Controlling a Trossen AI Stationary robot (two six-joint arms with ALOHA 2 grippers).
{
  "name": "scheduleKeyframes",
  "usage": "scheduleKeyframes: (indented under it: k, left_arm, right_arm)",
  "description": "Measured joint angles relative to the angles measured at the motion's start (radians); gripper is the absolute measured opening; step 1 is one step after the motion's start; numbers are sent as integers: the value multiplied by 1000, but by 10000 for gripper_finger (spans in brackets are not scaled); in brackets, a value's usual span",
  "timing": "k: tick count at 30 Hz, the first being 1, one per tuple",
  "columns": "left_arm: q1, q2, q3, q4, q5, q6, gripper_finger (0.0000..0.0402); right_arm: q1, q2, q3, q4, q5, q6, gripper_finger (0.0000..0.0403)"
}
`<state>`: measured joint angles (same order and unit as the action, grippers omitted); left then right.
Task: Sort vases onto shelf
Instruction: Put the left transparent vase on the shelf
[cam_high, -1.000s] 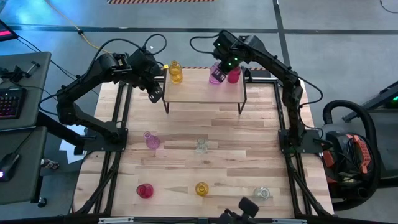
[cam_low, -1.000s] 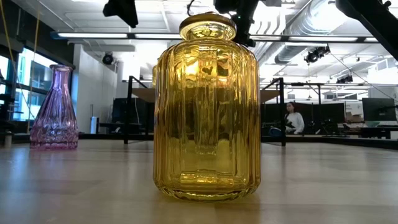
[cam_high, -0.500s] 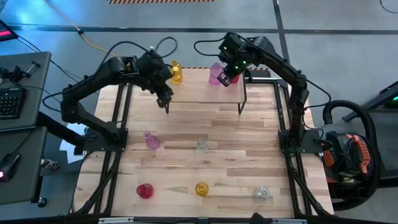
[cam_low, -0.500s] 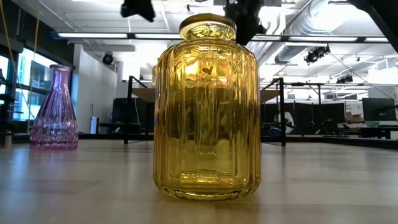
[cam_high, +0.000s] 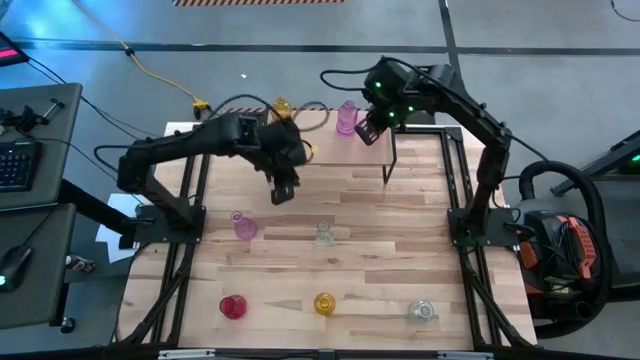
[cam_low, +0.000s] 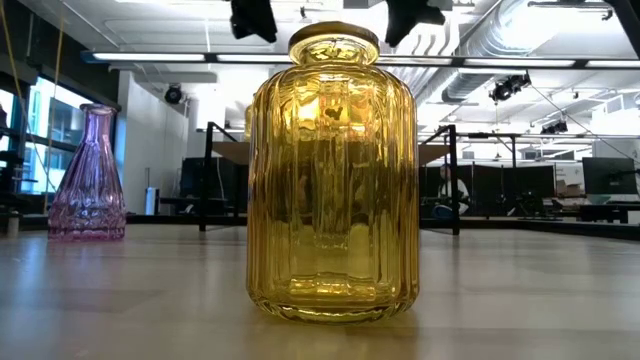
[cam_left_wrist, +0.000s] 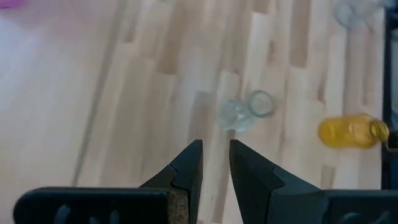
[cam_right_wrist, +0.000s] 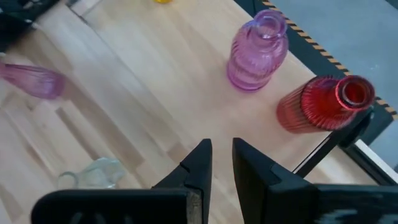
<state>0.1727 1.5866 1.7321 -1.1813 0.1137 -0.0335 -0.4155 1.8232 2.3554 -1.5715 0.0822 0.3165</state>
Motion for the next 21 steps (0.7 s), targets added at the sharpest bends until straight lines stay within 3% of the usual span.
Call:
scheduleKeyframes:
  k: [11,21]
  left_arm:
    - [-141,121,0,44,34,58,71]
    - [-202,269,0,168,24,64,71]
  right_arm:
    - [78,-71,0,0,71,62,46]
    - [89,-140,1,0,119,36,46]
